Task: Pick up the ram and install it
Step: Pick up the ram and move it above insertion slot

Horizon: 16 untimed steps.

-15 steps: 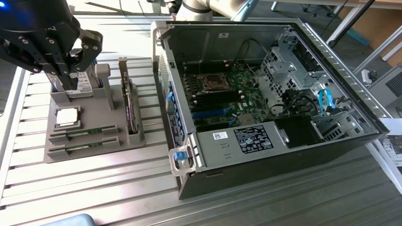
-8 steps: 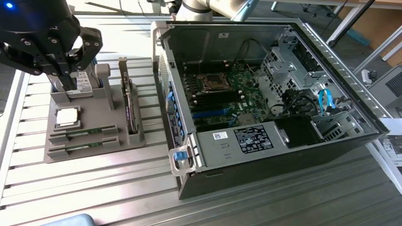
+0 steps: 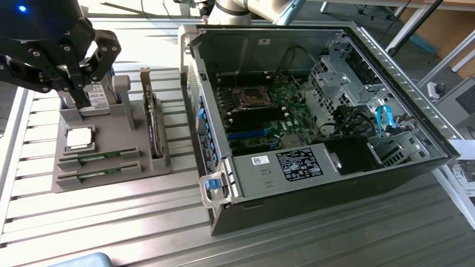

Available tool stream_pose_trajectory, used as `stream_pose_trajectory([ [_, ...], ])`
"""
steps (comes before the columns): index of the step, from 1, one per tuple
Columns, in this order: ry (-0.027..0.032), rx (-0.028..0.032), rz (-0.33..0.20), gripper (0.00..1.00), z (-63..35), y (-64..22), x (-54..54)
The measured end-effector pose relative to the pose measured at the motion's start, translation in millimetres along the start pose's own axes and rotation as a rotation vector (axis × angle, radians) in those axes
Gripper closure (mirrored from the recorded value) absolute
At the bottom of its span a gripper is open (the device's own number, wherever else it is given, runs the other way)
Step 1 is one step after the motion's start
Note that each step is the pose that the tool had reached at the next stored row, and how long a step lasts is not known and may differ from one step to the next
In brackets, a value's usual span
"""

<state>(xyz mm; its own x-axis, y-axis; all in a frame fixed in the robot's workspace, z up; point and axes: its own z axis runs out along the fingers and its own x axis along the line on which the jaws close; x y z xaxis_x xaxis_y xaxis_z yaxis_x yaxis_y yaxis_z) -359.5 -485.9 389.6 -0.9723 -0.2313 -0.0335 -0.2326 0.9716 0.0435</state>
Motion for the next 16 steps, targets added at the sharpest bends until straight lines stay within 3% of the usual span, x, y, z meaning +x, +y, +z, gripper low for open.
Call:
stream_pose_trajectory([
  [16, 0.0147, -0.0057, -0.313, 0.89, 4.3, -0.2, 0.1],
])
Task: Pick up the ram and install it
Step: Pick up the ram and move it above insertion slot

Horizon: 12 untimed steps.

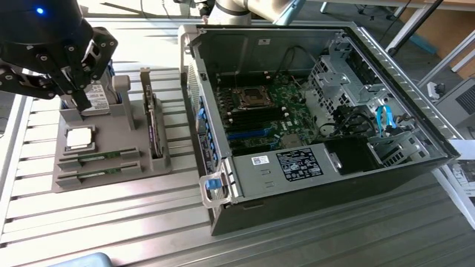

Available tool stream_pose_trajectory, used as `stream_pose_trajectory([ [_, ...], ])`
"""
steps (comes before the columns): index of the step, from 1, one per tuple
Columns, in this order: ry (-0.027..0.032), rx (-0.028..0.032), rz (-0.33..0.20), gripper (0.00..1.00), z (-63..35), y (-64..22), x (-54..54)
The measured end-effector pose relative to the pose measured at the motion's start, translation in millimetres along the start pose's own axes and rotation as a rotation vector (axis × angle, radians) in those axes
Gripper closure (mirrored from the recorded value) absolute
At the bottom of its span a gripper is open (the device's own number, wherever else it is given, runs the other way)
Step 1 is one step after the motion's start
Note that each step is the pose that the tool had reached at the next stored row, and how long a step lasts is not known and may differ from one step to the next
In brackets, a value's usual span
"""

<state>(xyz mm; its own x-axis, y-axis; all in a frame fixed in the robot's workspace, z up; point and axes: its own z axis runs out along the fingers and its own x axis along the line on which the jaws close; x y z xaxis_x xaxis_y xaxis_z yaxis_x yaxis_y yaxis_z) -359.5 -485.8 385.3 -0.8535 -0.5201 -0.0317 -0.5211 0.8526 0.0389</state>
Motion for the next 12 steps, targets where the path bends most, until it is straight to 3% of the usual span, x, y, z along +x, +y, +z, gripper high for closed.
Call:
stream_pose_trajectory([
  [11, 0.008, -0.0064, -0.203, 0.89, 3.1, -0.1, 0.1],
  [12, 0.0095, -0.0077, -0.243, 0.89, 3.8, -0.1, 0.1],
])
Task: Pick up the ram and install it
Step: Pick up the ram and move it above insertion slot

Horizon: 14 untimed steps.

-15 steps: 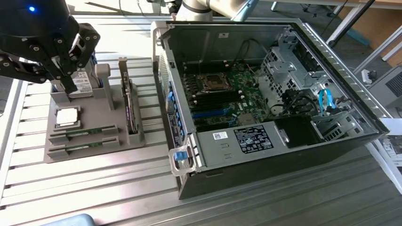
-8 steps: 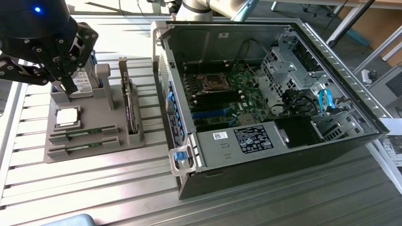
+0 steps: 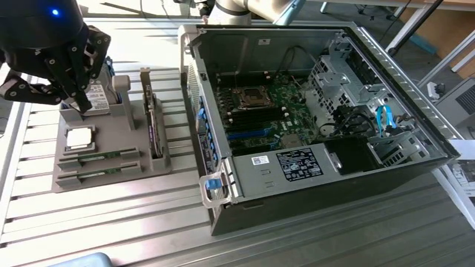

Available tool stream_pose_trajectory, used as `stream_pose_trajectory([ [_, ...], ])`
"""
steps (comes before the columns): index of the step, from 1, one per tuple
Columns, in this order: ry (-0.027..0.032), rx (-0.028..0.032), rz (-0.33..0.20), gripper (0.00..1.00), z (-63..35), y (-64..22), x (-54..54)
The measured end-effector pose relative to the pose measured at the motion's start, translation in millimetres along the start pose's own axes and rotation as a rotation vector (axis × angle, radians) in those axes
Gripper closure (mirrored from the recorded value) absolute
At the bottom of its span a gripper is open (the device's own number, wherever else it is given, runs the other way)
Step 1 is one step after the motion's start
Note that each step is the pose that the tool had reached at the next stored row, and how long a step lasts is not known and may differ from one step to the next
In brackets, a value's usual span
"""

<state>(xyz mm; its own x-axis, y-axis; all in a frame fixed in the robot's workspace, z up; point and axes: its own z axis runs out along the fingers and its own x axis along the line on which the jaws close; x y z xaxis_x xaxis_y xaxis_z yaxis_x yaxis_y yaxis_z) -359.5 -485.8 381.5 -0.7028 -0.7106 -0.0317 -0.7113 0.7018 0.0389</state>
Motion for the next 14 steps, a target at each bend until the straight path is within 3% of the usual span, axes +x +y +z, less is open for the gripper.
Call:
stream_pose_trajectory([
  [14, 0.0107, -0.0087, -0.275, 0.89, 5.2, -0.2, 0.2],
])
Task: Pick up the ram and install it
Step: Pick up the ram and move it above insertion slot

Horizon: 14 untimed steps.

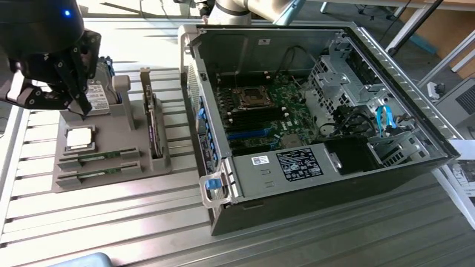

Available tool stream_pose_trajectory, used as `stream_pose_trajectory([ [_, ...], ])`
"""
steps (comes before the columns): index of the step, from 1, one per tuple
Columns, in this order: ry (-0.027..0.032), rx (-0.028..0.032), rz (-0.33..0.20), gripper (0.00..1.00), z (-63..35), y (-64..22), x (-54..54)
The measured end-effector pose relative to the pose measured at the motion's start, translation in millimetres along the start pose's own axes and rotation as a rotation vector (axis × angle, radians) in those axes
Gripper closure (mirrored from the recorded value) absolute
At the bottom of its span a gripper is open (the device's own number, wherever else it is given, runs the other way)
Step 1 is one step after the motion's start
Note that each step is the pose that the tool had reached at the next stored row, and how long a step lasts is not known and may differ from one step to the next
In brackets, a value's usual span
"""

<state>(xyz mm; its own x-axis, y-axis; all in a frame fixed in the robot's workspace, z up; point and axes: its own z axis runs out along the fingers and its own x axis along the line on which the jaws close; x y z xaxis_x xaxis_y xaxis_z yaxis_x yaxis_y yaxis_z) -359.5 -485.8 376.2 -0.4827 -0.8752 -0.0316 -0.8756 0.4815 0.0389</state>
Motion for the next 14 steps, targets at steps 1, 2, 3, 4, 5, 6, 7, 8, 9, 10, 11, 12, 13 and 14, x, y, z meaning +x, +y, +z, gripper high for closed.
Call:
stream_pose_trajectory([
  [1, 0.001, -0.0008, -0.025, 0.89, 0.5, 0.0, 0.0],
  [2, 0.0017, -0.0014, -0.042, 0.89, 0.8, 0.0, 0.0],
  [3, 0.0025, -0.002, -0.063, 0.89, 1.2, 0.0, 0.0],
  [4, 0.0033, -0.0026, -0.082, 0.89, 1.5, 0.0, 0.1],
  [5, 0.0039, -0.0031, -0.1, 0.89, 1.9, -0.1, 0.1],
  [6, 0.0047, -0.0037, -0.119, 0.89, 2.2, -0.1, 0.1],
  [7, 0.0054, -0.0043, -0.137, 0.89, 2.5, -0.1, 0.1],
  [8, 0.0061, -0.0049, -0.155, 0.89, 2.8, -0.1, 0.1],
  [9, 0.0068, -0.0055, -0.174, 0.89, 3.2, -0.1, 0.1],
  [10, 0.0075, -0.006, -0.192, 0.89, 3.5, -0.1, 0.1],
  [11, 0.0083, -0.0066, -0.21, 0.89, 3.8, -0.1, 0.1],
  [12, 0.009, -0.0072, -0.229, 0.89, 4.2, -0.1, 0.1],
  [13, 0.0104, -0.0083, -0.265, 0.89, 4.8, -0.2, 0.1],
  [14, 0.0116, -0.0093, -0.295, 0.89, 5.4, -0.2, 0.2],
])
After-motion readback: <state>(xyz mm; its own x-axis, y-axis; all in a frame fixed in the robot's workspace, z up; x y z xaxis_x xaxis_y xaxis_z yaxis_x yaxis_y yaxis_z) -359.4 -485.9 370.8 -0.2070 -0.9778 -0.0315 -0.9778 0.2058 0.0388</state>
